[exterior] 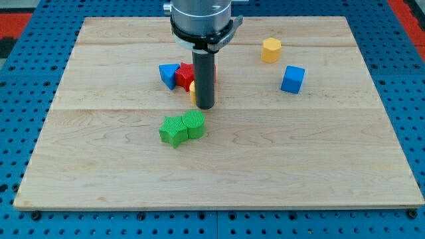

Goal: Push the yellow blocks towards the top left side

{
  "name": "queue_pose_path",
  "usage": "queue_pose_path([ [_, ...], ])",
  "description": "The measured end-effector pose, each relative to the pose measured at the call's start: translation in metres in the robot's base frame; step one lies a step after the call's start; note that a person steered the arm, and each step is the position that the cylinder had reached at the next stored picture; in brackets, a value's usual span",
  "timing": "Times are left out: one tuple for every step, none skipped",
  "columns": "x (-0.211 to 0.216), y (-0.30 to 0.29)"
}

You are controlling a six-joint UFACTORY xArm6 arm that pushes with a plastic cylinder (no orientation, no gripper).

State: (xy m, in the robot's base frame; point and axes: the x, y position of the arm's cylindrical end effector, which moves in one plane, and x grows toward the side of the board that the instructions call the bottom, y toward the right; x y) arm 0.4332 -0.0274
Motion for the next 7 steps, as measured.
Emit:
queue_pose_path([
  [0.007,-0.047],
  [0.000,-0.053],
  [-0.015,-0.004],
  [-0.046,0.035],
  [-0.060,0.056],
  [-0.092,0.070],
  [-0.098,0.083],
])
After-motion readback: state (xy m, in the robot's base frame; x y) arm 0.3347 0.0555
